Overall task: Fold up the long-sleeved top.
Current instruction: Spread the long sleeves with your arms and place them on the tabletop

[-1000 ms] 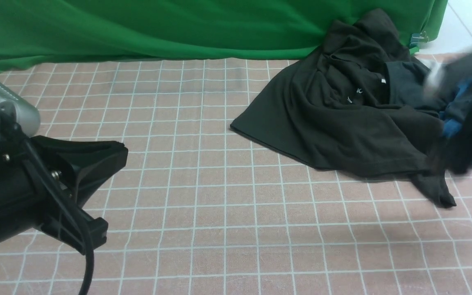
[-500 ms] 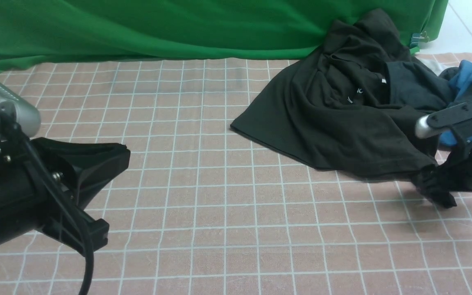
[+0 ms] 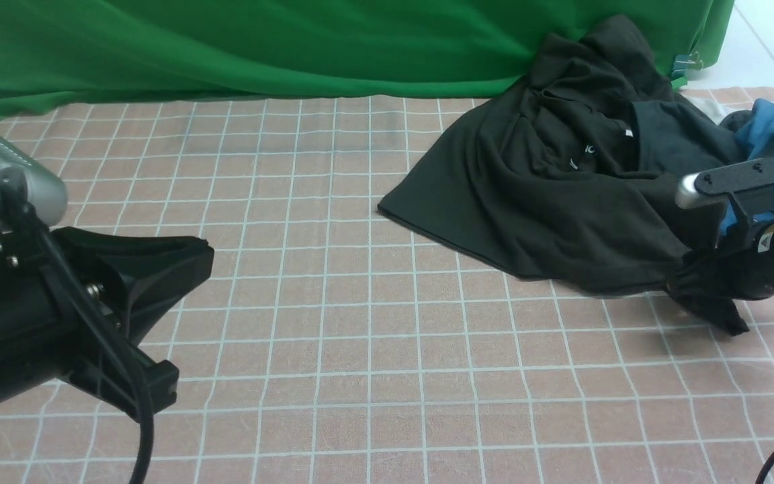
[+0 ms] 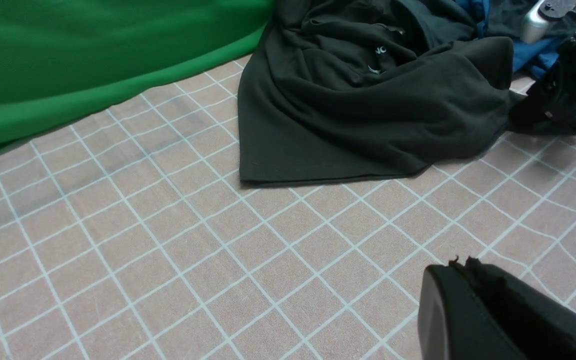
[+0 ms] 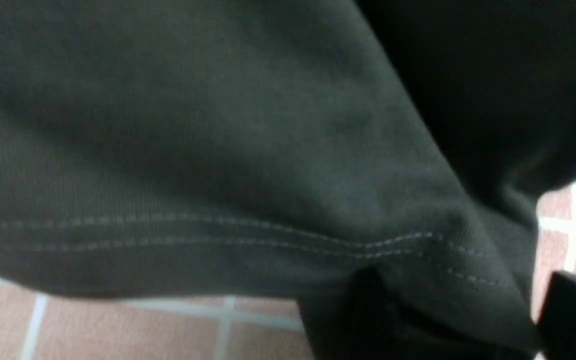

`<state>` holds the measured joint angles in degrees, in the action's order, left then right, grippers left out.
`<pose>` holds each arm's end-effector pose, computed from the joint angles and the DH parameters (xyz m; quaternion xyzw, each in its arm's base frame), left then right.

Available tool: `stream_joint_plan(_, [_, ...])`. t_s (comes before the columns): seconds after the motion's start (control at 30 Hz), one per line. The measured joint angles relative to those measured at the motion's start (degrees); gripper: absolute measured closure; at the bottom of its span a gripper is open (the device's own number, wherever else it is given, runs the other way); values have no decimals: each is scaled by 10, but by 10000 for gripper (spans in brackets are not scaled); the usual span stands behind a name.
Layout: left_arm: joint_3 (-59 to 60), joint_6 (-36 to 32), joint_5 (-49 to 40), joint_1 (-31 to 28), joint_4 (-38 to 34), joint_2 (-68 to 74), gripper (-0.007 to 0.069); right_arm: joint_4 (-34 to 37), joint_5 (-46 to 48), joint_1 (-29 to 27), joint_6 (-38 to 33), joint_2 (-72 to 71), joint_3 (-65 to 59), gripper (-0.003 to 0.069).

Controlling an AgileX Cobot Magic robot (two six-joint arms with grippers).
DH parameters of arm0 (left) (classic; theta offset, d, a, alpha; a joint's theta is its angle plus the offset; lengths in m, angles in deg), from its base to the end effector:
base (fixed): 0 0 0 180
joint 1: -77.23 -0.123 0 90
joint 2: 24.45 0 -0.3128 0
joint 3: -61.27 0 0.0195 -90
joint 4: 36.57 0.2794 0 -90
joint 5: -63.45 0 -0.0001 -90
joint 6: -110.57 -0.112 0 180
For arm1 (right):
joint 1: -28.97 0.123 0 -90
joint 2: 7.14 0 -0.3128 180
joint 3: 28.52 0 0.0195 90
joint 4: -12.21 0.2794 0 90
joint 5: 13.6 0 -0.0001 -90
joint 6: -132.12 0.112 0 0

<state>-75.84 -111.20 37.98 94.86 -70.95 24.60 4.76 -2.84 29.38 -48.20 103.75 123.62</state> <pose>0.1581 -0.0788 0.3261 0.2638 0.7893 -0.1380 0.5370 0.3673 -0.0001 0.1216 -0.0645 0.9624 -0.0283 0.2624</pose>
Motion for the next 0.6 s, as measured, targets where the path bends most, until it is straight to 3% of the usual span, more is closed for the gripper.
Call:
stream_joint_plan(0.13, [0,0,0,0,0,0,605,0,-4,0,-5,2,0,347])
stream_joint_plan(0.2, [0,0,0,0,0,0,605,0,12,0,-7,-7,0,509])
stream_joint_plan(0.3, [0,0,0,0,0,0,605,0,59,2,-6,-39,-2,590])
stream_joint_plan(0.43, [0,0,-4,0,0,0,605,0,106,17,-5,-123,6,594])
stream_joint_plan(0.6, [0,0,-9,0,0,0,605,0,233,102,-5,-280,130,595])
